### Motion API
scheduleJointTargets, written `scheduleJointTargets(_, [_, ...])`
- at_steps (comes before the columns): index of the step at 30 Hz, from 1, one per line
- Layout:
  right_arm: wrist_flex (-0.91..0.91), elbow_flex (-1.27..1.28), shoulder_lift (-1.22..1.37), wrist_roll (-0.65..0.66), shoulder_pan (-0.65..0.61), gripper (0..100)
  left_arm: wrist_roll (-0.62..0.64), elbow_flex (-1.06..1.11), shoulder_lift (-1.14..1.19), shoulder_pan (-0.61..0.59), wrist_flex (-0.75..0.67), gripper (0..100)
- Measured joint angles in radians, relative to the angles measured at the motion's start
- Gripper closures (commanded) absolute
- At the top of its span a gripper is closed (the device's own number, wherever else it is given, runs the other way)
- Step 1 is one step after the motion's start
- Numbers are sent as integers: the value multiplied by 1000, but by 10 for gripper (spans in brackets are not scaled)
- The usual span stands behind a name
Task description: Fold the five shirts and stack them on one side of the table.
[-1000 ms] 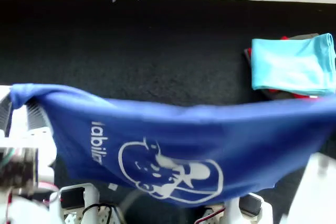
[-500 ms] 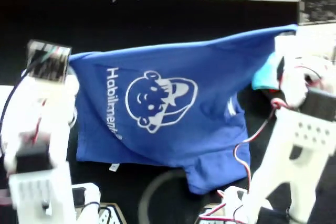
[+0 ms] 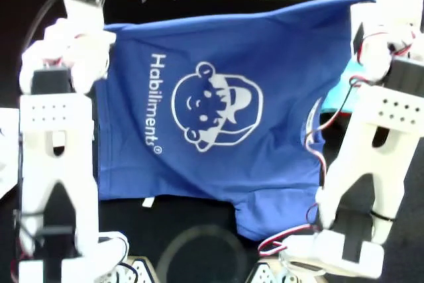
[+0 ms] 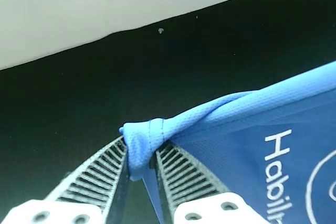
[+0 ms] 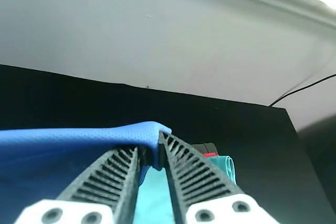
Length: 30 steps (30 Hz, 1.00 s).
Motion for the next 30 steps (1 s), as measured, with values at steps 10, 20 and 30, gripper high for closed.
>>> scheduleJointTargets(10, [308, -64, 282, 0, -52, 991, 0, -107, 310, -2, 78, 991])
scheduleJointTargets(20, [532, -87, 348, 0, -74, 991, 0, -124, 434, -3, 203, 991])
scheduleJointTargets(30, [675, -55, 181, 0, -74, 991, -29, -279, 430, 26, 644, 991])
